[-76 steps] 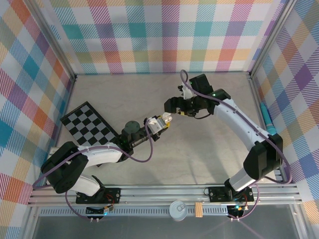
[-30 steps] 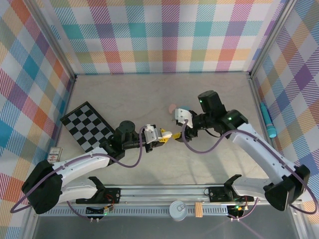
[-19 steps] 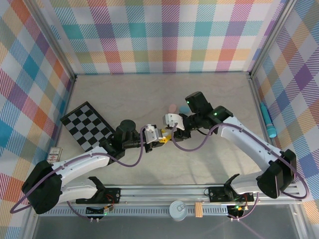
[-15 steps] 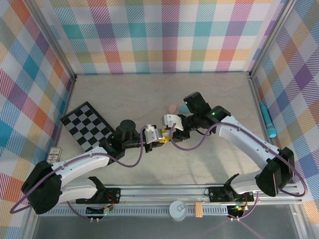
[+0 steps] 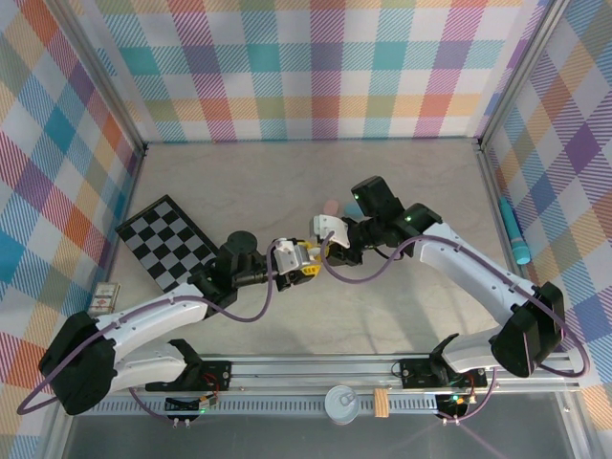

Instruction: Insert wireless bluetooth earbuds into charging case

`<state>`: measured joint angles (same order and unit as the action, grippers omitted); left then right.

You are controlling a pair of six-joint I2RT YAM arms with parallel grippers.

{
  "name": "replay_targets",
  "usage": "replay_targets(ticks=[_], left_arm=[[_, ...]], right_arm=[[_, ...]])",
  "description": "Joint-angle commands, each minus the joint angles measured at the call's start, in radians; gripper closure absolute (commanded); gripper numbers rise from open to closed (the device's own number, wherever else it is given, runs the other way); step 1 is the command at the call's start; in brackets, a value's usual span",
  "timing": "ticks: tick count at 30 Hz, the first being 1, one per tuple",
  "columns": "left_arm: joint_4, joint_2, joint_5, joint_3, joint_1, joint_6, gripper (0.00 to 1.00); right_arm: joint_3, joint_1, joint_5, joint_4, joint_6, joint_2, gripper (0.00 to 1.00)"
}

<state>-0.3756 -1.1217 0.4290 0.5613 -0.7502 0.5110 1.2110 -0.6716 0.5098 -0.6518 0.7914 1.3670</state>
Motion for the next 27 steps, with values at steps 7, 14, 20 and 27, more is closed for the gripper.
replay_targets(ticks=[7,14,20,27], left_arm=[[-0.075,0.093,-0.229,-0.136,0.017,-0.046,0.38],[-0.079,0.18,-0.422,-0.225,0.027,-0.081,0.26],[-0.054,0.247,-0.48,-0.262,0.047,-0.113,0.24],[-0.016,0.255,-0.485,-0.252,0.05,-0.106,0.22]], right_arm=[[-0.057,0.062,-0.044,0.229,-0.345,0.086,0.88],[0.009,0.083,-0.102,0.427,-0.791,0.308,0.89],[0.129,0.084,-0.146,0.508,-1.082,0.559,0.89],[0.25,0.084,-0.15,0.553,-1.262,0.754,0.89]])
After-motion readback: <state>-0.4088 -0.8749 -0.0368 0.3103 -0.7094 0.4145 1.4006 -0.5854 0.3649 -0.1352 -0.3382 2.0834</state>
